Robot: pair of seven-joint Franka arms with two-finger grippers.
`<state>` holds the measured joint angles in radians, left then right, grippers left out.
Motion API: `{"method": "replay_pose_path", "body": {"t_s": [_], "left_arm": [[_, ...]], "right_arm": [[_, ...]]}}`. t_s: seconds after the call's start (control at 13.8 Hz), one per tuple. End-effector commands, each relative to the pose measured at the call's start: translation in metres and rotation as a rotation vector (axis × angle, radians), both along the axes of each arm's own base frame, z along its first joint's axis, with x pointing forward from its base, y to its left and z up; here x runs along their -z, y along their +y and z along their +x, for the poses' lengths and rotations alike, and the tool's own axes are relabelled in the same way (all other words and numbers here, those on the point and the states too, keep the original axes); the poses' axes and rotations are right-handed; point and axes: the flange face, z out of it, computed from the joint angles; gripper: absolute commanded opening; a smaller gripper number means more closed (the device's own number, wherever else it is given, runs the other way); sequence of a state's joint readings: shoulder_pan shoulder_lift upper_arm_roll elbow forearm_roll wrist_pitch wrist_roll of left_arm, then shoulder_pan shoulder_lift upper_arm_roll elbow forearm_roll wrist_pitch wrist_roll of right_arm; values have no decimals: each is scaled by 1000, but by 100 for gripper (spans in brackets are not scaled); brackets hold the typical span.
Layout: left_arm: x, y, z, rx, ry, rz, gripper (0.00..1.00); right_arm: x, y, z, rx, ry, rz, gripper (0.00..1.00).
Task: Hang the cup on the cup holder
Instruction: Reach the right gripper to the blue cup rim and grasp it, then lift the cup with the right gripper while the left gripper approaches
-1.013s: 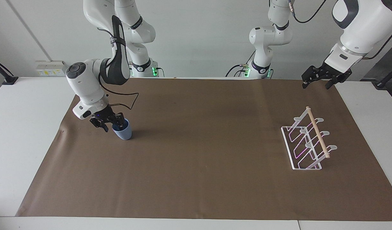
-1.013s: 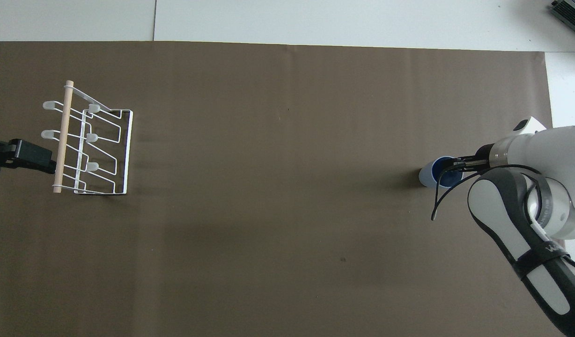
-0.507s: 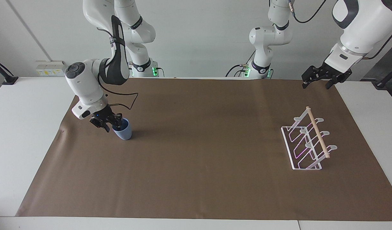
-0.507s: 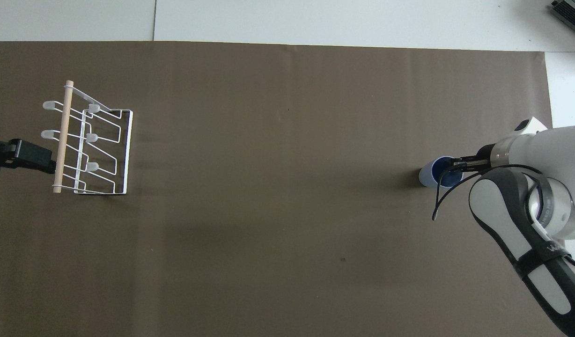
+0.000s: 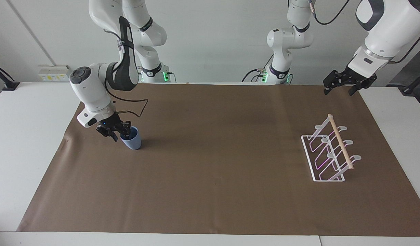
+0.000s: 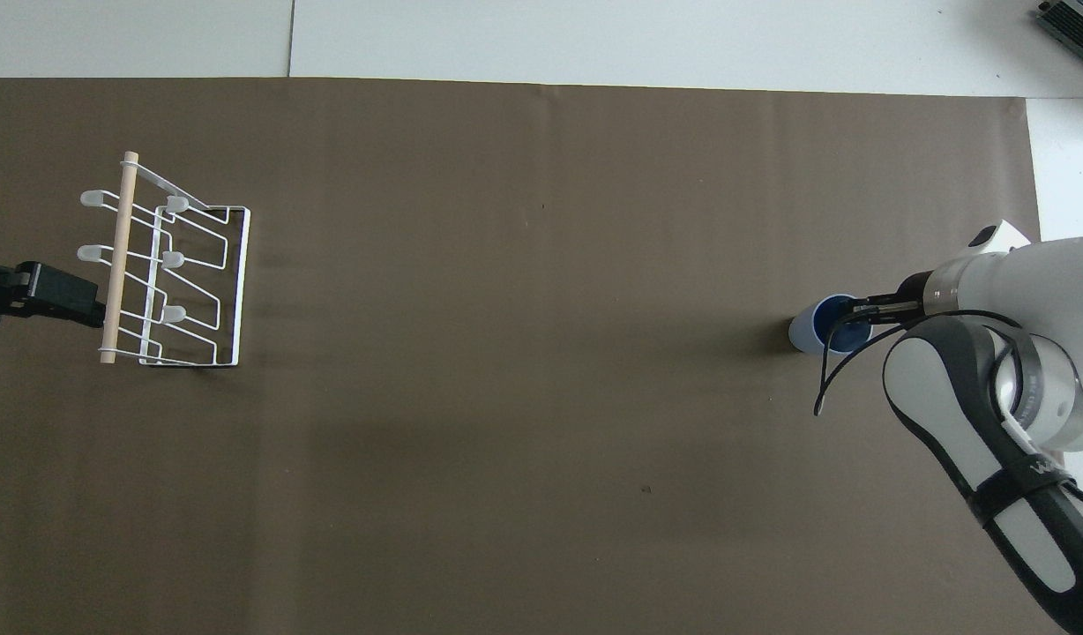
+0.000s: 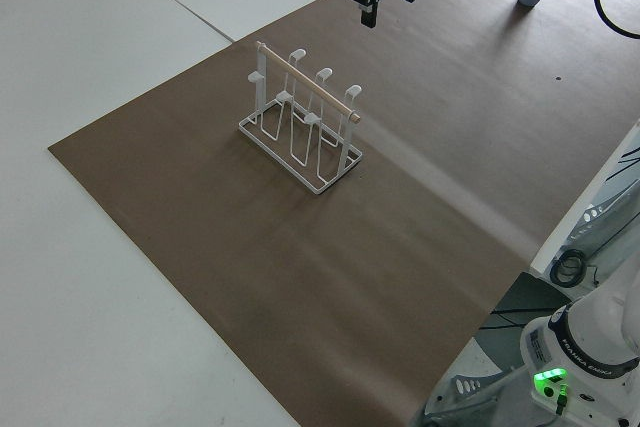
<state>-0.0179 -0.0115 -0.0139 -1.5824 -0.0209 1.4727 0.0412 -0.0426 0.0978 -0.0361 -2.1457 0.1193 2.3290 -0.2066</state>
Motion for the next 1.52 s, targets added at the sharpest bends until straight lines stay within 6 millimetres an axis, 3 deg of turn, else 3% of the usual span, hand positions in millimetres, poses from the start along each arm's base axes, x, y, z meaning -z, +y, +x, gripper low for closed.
{"method": "replay_pose_path", "body": {"t_s": [0.0,0.36,0.8,1.16,1.45], "left_arm": [[-1,2,-8,-6,1,20,100],[-1,3,-8,-9,1,21,100],[1,-6,-10,4,2,21,100],[1,-5,-11,4,4,21,100],[0,-6,-8,2,-11,19,100]], "right_arm": [[-6,-2,-4,-21,14,22,3],[-12,3,1,-34,22,25,0],[-71,15,14,-50,6,50,0],[-114,32,27,-7,-28,214,0],[-125,53,32,56,-30,376,0]]}}
